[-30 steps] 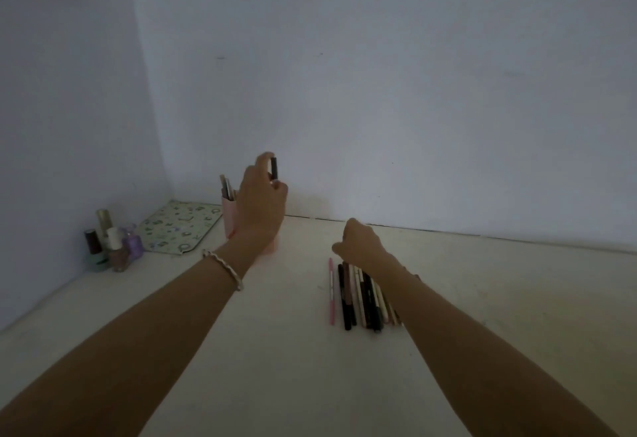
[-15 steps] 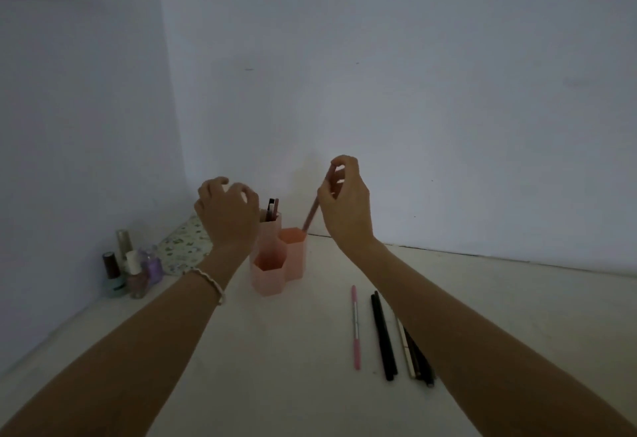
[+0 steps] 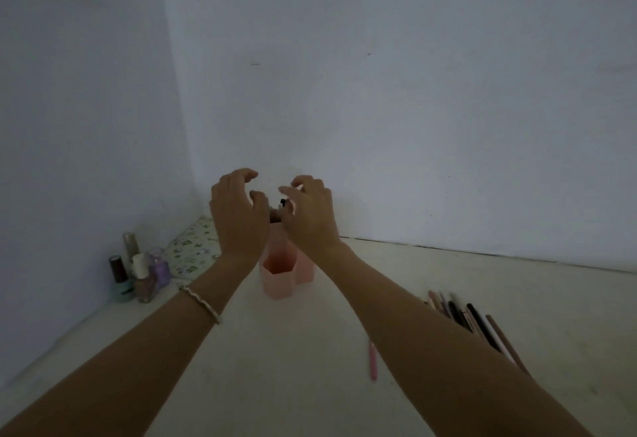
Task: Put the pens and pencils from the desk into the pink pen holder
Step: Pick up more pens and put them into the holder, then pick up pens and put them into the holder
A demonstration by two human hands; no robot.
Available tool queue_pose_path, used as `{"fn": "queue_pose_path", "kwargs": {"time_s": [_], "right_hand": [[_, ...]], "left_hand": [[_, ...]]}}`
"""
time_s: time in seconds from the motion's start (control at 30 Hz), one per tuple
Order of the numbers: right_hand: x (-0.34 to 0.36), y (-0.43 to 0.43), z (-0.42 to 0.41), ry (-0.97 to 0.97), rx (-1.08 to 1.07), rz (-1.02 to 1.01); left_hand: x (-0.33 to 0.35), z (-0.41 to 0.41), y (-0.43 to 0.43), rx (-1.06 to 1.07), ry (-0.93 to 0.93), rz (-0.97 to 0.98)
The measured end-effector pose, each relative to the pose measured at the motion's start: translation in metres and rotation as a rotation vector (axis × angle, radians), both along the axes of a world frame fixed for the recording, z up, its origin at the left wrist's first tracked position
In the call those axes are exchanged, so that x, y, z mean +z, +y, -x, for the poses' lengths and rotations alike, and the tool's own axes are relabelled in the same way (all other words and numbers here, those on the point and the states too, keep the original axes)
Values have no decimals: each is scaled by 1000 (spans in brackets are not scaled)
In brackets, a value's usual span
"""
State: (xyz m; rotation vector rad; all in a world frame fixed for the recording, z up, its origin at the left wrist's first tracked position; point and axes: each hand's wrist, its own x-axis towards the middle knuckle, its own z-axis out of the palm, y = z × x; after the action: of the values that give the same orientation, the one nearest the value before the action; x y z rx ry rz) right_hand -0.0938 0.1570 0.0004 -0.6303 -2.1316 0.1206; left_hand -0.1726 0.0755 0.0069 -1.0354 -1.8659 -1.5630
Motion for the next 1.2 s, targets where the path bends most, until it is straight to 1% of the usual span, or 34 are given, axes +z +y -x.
{"fn": "queue_pose_path", "kwargs": {"time_s": [0.1, 0.17, 0.2, 0.27, 0.37, 0.43, 0.5, 0.63, 0.7, 0.73, 0.8, 0.87, 0.9, 0.97, 1.07, 1.13, 1.2], "right_hand": [[9, 5, -31, 145, -75, 46], [13, 12, -58, 158, -109, 82], [14, 16, -73, 156, -115, 99], [13, 20, -101, 149, -119, 154], [10, 25, -137, 88, -154, 220], [8, 28, -156, 56, -193, 244], [7, 28, -171, 48, -211, 281], [3, 23, -188, 6, -218, 346], [0, 21, -191, -72, -233, 382], [-3, 21, -190, -149, -242, 415], [-12, 18, -185, -346, -254, 520], [-25, 13, -180, -505, -278, 620], [-33, 10, -179, -552, -296, 642], [-45, 4, -176, -614, -323, 640], [-57, -5, -172, -707, -353, 569], [-63, -10, -169, -696, -389, 508], [-67, -14, -166, -655, -409, 497]], "left_hand": [[-2, -25, 7, -74, -5, 20], [-8, -49, 14, -164, -24, 150], [-12, -63, 17, -212, -31, 260], [-23, -90, 26, -280, -30, 564], [-40, -128, 31, -375, -129, 998], [-55, -146, 31, -383, -147, 1148], [-68, -155, 30, -361, -134, 1199], [-69, -153, 25, -358, -98, 1192], [-57, -150, 24, -380, -131, 1130], [-48, -148, 25, -387, -165, 1052], [-31, -144, 27, -407, -208, 831], [-17, -141, 24, -439, -191, 623], [-12, -140, 22, -460, -170, 546], [-7, -136, 19, -497, -143, 449], [-3, -132, 16, -504, -90, 406], [-3, -130, 14, -479, -64, 384], [-5, -128, 12, -507, -85, 363]]}}
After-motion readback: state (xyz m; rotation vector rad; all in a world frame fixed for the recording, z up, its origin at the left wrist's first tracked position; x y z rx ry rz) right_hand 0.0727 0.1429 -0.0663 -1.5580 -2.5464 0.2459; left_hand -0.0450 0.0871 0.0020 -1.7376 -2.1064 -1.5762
